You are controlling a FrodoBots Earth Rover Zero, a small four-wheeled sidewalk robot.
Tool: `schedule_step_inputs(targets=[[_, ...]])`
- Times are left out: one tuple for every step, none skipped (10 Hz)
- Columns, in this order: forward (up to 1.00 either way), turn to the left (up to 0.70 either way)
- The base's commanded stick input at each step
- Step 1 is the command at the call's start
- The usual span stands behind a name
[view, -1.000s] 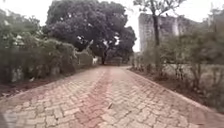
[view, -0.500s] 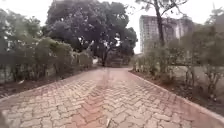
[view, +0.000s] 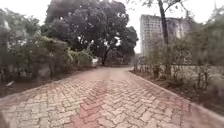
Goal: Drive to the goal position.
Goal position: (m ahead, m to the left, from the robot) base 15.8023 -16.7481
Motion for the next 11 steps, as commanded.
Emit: schedule_step_inputs(targets=[[0.7, 0.0], [0.7, 0.0], [0.7, 0.0], [0.7, 0.0], [0.7, 0.0], [0.7, 0.0], [0.7, 0.0], [0.7, 0.0], [0.7, 0.0], [0.7, 0.0], [0.7, 0.0]])
